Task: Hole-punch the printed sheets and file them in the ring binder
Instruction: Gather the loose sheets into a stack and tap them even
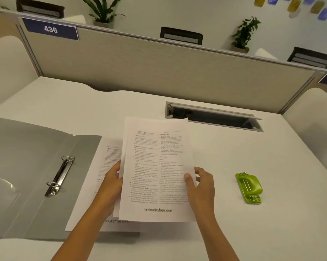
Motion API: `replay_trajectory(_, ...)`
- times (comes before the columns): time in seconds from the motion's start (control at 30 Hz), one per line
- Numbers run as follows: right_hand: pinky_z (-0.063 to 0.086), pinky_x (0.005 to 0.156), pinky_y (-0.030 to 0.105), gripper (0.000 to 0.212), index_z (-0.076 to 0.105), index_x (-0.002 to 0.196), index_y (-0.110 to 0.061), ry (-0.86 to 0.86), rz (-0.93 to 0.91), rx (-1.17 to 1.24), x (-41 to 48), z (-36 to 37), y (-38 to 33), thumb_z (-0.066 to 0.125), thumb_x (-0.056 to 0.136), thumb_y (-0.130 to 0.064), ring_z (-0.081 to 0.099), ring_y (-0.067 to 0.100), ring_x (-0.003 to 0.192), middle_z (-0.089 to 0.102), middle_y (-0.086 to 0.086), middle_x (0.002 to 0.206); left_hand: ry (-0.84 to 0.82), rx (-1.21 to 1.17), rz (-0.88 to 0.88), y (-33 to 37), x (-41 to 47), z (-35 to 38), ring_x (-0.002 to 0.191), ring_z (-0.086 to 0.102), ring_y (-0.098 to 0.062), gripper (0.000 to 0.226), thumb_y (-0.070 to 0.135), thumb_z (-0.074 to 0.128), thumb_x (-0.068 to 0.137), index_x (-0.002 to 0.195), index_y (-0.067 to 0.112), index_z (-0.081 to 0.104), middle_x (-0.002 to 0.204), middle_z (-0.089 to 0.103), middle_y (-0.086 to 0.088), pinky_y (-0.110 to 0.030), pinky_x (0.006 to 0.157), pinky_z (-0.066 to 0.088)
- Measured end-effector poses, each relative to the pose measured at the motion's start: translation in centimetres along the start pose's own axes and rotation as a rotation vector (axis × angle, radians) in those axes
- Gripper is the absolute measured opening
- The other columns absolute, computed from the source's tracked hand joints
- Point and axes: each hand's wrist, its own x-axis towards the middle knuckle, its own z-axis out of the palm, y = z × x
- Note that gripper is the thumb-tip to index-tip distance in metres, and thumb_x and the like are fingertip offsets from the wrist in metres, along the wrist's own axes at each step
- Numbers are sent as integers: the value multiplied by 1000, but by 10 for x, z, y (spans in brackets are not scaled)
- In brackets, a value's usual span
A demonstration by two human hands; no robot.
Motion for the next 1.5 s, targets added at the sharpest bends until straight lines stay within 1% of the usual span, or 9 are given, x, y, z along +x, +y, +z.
replay_trajectory(0.17, 46, 67, 20, 18, 54, 114, -24, -57, 48, 81, 4, -2, 1, 53, 97, -23, 62, 18, 103, 60, -5, 118, -67, -60, -3, 4, -1, 2, 95, 71, -26, 23, 38, 61, 90, 112, 36, 64, 108, 73, -2, -58, 86, 54)
replay_trajectory(0.33, 45, 50, 7, 24, 44, 109, -35, -20, -21, 96, -2, 2, -9, 55, 96, -17, 63, 2, 86, 61, -15, 103, 46, -198, -77, 6, -4, 1, 98, 69, -25, 45, 61, 33, 93, 117, 37, 62, 108, 73, 2, -51, 87, 54)
replay_trajectory(0.47, 44, 47, 3, 29, 39, 115, -34, -31, -55, 104, -7, 8, -12, 56, 96, -20, 62, -1, 79, 58, -21, 98, 21, 36, 99, 6, -5, -6, 109, 64, -20, 38, 40, 52, 94, 130, 31, 52, 122, 66, 6, -51, 96, 50)
replay_trajectory(0.6, 43, 52, 2, 22, 39, 124, -28, -110, -23, 14, -10, 19, -11, 39, 102, -27, 56, -3, 84, 58, -7, 110, 108, 176, 210, 4, -2, -21, 106, 61, -3, 35, 29, 52, 96, 132, 30, 51, 117, 64, 17, -35, 88, 54)
replay_trajectory(0.77, 48, 80, 24, 48, 42, 128, -20, -101, 35, -106, -29, 35, 0, 32, 91, 9, 52, 16, 101, 47, -1, 118, 199, 163, 236, 5, 0, -50, 90, 69, -12, 24, 25, 53, 96, 103, 47, 59, 102, 70, 14, -36, 72, 56)
replay_trajectory(0.87, 49, 79, 29, 34, 40, 129, -15, -183, 98, -220, -37, 43, 7, 37, 97, -4, 57, 20, 98, 57, 6, 112, 263, 121, 212, 5, -1, -64, 87, 67, -9, 23, 24, 54, 96, 96, 46, 59, 96, 68, 17, -28, 63, 52)
replay_trajectory(1.13, 32, 50, 21, 32, 44, 88, -16, -276, -10, -459, -54, 60, 2, 63, 89, -41, 55, 16, 74, 62, 1, 88, 327, 55, 117, -3, -8, -87, 84, 68, -14, 18, 25, 52, 97, 111, 34, 59, 99, 69, 12, -31, 59, 52)
replay_trajectory(1.33, 24, 42, 19, 39, 25, 68, -23, -263, -4, -390, -58, 79, -5, 56, 88, -9, 37, 8, 58, 43, -8, 64, 348, 85, 94, -10, -12, -101, 89, 67, -26, 22, 29, 53, 96, 118, 29, 58, 106, 69, 2, -42, 69, 55)
replay_trajectory(1.5, 30, 54, 23, 34, 28, 68, -19, -296, 22, -350, -57, 86, -11, 51, 84, -1, 37, 11, 65, 50, -1, 79, 368, 62, 75, -15, -16, -110, 95, 66, -31, 25, 27, 52, 96, 121, 25, 58, 114, 67, -4, -54, 82, 54)
